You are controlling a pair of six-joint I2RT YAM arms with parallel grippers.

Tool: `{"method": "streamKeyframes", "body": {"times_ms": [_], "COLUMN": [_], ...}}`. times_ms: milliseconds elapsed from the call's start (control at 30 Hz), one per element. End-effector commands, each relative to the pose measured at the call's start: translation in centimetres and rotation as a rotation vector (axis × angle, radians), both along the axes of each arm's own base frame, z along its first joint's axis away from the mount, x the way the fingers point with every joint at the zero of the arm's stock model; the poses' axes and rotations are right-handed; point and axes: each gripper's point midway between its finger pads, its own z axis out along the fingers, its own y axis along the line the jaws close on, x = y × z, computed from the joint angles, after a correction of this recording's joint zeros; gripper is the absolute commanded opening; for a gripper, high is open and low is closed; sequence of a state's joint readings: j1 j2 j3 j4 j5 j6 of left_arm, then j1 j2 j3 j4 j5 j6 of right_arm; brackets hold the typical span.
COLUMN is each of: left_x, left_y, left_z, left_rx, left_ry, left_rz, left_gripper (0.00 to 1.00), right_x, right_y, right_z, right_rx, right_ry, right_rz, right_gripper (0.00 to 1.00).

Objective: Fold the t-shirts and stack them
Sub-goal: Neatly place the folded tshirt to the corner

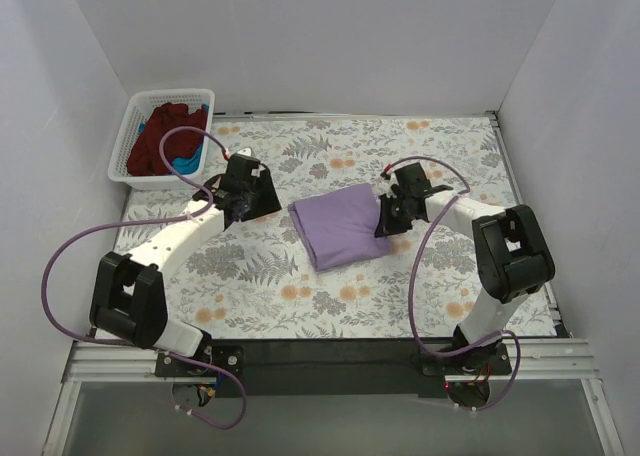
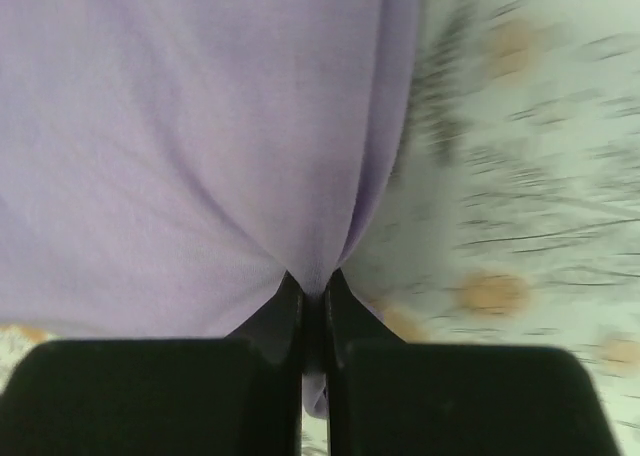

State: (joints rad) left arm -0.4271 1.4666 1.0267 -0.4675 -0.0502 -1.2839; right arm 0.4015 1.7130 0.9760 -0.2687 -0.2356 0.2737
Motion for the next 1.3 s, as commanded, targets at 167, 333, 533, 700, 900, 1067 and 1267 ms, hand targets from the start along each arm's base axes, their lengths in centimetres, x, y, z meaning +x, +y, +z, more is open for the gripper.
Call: {"method": "streamKeyframes", "body": {"times_ms": [167, 333, 533, 700, 900, 1067, 1267], "left_x": [2.0, 2.1, 2.3, 2.2, 2.3, 2.2, 2.1], "left_y": [6.6, 7.7, 7.7, 8.0, 7.7, 7.8, 7.7], "left_z": [1.6, 0.1, -0.5, -1.1, -1.4, -1.3, -1.3], "left_rx": [0.203, 0.221, 0.206, 0.218, 0.208, 0.200, 0.197], "left_ry": [-0.170, -0.139, -0.122, -0.110, -0.094, -0.097, -0.097], "left_rz": [0.102, 0.119, 0.120, 0.126, 0.116, 0.118, 0.115], "left_gripper": [0.53, 0.52, 0.52, 0.52, 0.52, 0.52, 0.52], "right_x": [11.1, 17.4, 24.7, 27.6, 27.8, 25.5, 23.6], "right_y": [-12.3, -21.5, -29.5, -33.4, -30.4, -24.1, -17.6], "right_z": [2.9, 6.0, 9.1, 10.8, 13.2, 11.1, 7.1], "right_rx": [-0.369, -0.595, -0.794, -0.845, -0.718, -0.455, -0.329], "right_ry": [-0.226, -0.318, -0.410, -0.451, -0.510, -0.469, -0.388], "right_rz": [-0.111, -0.284, -0.379, -0.554, -0.503, -0.354, -0.218], "right_gripper": [0.01, 0.01, 0.05, 0.32, 0.60, 0.62, 0.63]}}
